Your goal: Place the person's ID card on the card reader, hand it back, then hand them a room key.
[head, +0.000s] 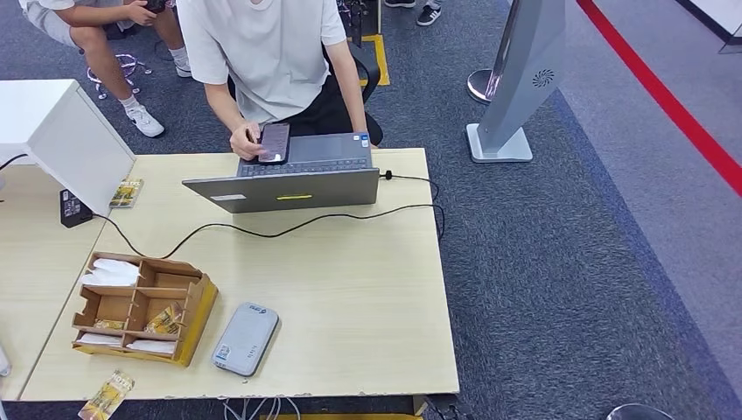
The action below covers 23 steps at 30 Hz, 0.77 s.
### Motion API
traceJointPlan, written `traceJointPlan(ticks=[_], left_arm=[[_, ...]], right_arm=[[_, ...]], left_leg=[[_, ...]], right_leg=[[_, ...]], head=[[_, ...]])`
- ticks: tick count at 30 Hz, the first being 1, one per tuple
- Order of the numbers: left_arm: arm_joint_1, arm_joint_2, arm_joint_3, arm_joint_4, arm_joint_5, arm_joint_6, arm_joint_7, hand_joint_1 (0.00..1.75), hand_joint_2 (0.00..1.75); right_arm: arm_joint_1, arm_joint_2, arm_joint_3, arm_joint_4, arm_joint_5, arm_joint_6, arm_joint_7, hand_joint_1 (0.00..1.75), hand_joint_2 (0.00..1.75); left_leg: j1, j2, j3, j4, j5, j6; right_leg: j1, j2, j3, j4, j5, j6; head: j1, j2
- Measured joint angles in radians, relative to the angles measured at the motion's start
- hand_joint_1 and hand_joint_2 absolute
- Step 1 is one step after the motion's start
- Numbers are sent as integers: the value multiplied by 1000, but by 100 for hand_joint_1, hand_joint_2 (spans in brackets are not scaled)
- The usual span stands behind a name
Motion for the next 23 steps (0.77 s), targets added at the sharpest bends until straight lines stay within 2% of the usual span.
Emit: traceJointPlan(ticks=[3, 4, 7, 8, 15, 19, 21, 22, 23], left_arm=[[3, -21, -14, 0, 17, -63, 24, 0, 175], [5, -28, -26, 0, 24, -71, 27, 0, 175], [14, -42, -69, 0, 43, -73, 30, 0, 44], [17, -44, -86, 0, 49, -73, 30, 0, 0], [48, -54, -244, -1, 96, -68, 30, 0, 0], [66, -59, -350, -8, 123, -62, 30, 0, 175], [71, -62, -395, -11, 143, -52, 31, 0, 175], [73, -64, -409, -11, 145, -45, 32, 0, 131], [73, -66, -416, -11, 148, -41, 33, 0, 116]], right_arm=[[-19, -17, -1, 27, -10, 63, -45, 0, 175], [-23, -18, -6, 39, -11, 73, -60, 0, 131], [-31, -18, -25, 72, -10, 83, -100, 0, 0], [-34, -18, -33, 85, -8, 86, -112, 0, 0], [-48, -5, -116, 181, 11, 108, -203, 0, 0], [-46, 17, -166, 243, 23, 120, -258, 0, 175], [-43, 26, -187, 263, 34, 135, -329, 0, 175], [-41, 27, -193, 268, 40, 142, -373, 0, 131], [-39, 27, -196, 269, 44, 147, -399, 0, 116]], left_leg=[[0, 0, 0, 0, 0, 0], [0, 0, 0, 0, 0, 0], [0, -1, 0, 1, 0, 1], [-1, -1, 0, 1, 1, 1], [-1, -4, 0, 2, 1, 2], [-1, -8, 0, 3, 0, 4], [-1, -9, 0, 4, 0, 5], [-1, -10, 0, 4, 0, 6], [-1, -11, 0, 4, 0, 6]], right_leg=[[0, 0, 0, 0, 0, 0], [0, 0, 0, 0, 0, 0], [0, -1, 0, 0, 0, 1], [0, -1, 1, 0, 0, 1], [0, -4, 2, 0, -1, 3], [0, -7, 3, -1, -2, 6], [-1, -9, 3, -1, -3, 7], [-1, -9, 4, -1, -4, 8], [-1, -9, 4, -1, -4, 8]], head=[[1, 0], [1, 0], [1, 0], [1, 0], [0, 0], [0, 0], [0, 0], [0, 0], [0, 0]])
